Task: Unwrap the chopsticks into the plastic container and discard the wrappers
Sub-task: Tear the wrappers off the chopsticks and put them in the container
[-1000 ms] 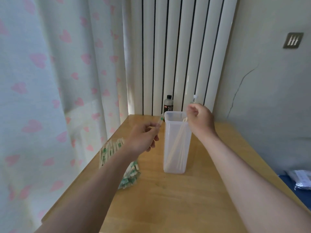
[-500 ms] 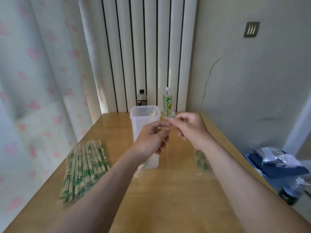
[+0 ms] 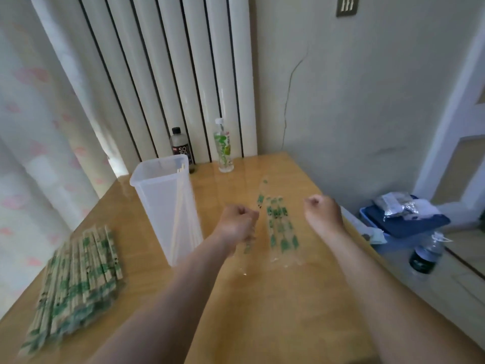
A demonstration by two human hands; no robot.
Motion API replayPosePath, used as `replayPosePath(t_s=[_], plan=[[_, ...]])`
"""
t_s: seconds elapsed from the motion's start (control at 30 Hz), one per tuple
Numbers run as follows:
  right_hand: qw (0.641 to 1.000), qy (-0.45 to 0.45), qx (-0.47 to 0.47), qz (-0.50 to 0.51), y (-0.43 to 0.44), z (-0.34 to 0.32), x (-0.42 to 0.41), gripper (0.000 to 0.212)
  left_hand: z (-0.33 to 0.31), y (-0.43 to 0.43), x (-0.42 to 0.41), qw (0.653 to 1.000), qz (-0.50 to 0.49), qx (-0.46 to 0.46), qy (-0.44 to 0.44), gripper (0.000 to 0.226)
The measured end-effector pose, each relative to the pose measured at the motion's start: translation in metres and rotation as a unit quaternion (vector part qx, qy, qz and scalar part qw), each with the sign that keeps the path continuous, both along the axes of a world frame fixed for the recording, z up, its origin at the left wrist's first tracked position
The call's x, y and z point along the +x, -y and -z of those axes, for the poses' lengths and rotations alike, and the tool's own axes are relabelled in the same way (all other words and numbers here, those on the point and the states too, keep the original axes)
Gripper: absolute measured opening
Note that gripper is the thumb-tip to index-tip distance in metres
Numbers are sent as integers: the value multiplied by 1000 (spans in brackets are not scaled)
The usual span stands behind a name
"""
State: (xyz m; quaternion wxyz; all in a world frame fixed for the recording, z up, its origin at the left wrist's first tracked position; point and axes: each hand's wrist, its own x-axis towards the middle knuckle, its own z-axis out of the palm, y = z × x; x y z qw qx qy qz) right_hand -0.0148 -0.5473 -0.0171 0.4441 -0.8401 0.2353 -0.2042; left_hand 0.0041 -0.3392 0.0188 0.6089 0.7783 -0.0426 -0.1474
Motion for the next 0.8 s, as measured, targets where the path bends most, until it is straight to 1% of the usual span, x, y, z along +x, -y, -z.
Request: replayPosePath(t_s=[0.07, 0.1, 0.23, 0.4, 0.53, 0.6, 0.7, 0.8], plan=[[997, -50, -54, 13, 11, 26, -6, 18, 9, 12, 9, 999, -11, 32, 12, 15], [996, -57, -74, 17, 12, 34, -9, 17, 13, 17, 15, 998, -20, 51, 18, 15], [993, -48, -111, 8, 10, 43, -9, 18, 31, 38, 37, 994, -39, 102, 31, 20], [992, -48, -116, -2, 10, 46, -11, 15, 43, 63, 51, 985, -43, 152, 64, 22], [994, -47, -103, -2, 12, 46, -9, 11, 45, 72, 54, 978, -27, 193, 74, 31], [994, -50, -98, 1, 12, 47, -9, 10, 49, 70, 55, 978, -35, 192, 77, 33], [995, -48, -89, -1, 13, 47, -9, 10, 58, 60, 57, 982, -54, 168, 67, 33], [995, -45, -86, -3, 13, 47, -9, 11, 66, 51, 54, 984, -68, 143, 83, 23]])
